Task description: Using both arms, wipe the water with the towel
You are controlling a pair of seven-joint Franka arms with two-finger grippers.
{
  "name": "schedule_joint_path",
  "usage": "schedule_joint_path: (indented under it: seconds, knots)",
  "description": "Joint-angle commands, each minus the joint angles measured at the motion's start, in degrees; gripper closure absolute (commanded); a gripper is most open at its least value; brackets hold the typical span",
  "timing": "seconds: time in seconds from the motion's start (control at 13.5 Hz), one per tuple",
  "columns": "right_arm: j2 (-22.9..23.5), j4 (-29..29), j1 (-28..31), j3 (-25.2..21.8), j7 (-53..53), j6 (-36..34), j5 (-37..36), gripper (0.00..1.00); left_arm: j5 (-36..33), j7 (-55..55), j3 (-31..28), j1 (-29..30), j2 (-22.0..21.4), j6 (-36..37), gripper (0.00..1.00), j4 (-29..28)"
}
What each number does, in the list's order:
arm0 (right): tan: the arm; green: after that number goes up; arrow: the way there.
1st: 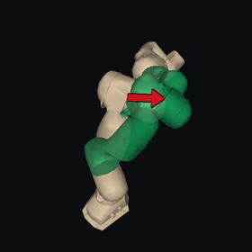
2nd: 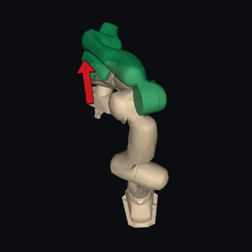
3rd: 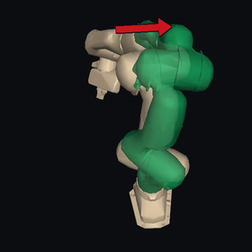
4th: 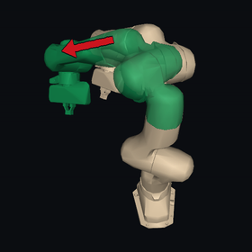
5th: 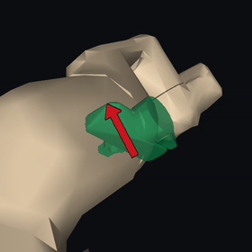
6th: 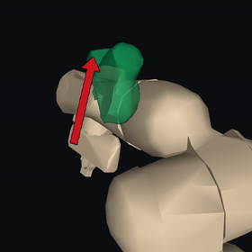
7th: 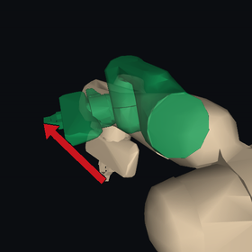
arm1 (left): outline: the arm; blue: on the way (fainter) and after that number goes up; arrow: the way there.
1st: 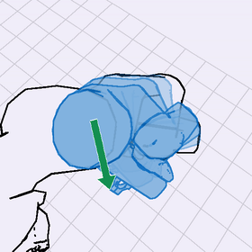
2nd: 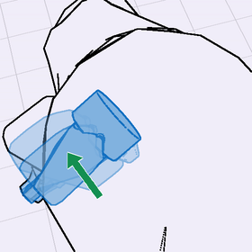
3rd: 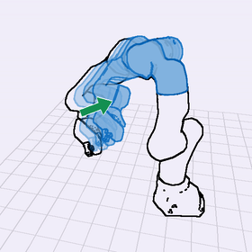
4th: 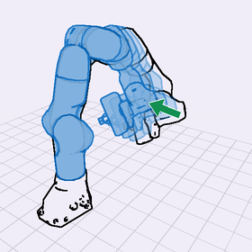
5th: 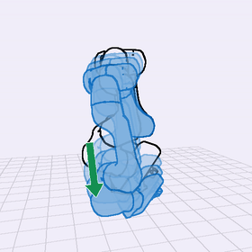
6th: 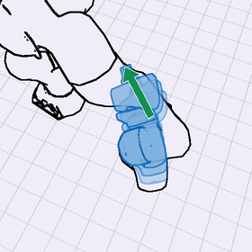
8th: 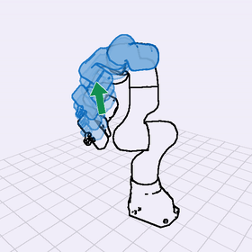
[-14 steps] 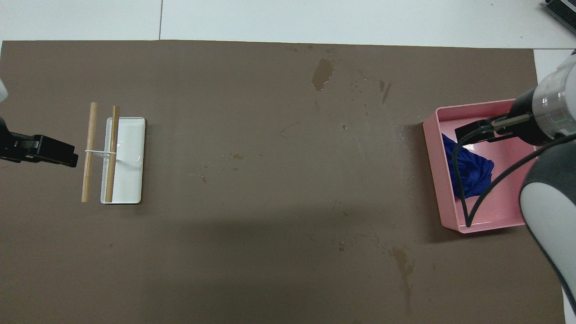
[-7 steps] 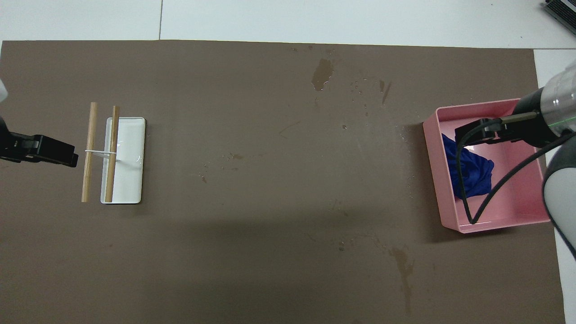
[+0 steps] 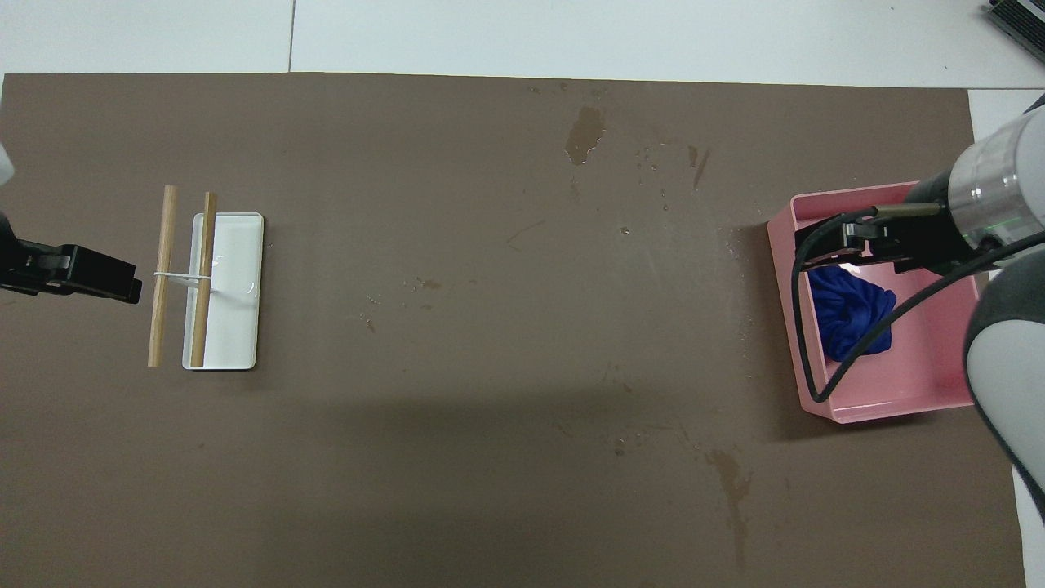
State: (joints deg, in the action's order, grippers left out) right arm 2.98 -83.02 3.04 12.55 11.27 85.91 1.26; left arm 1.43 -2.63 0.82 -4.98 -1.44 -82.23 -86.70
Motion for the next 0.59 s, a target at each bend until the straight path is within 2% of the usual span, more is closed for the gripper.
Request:
schedule_joint_path:
  seconds: [0.0,0.3,0.52]
  knots:
    - [0.2,0.8,1.6,0.1,-2.5,-0.6,1.3,0.0,0.3,-0.4,0.0,0.3,-1.8,-0.2,0.0,-2.1]
    - [-0.1,0.9,0.9,0.3,-2.7,-2.8,1.2,0.0,0.3,-0.4,0.0,0.3,-1.8,-0.2,0.0,-2.1]
    - [-0.3,0.8,3.2,-0.1,-6.1,-2.6,1.2,0.0,0.3,-0.4,0.0,0.3,-1.8,-0.2,0.0,-2.1]
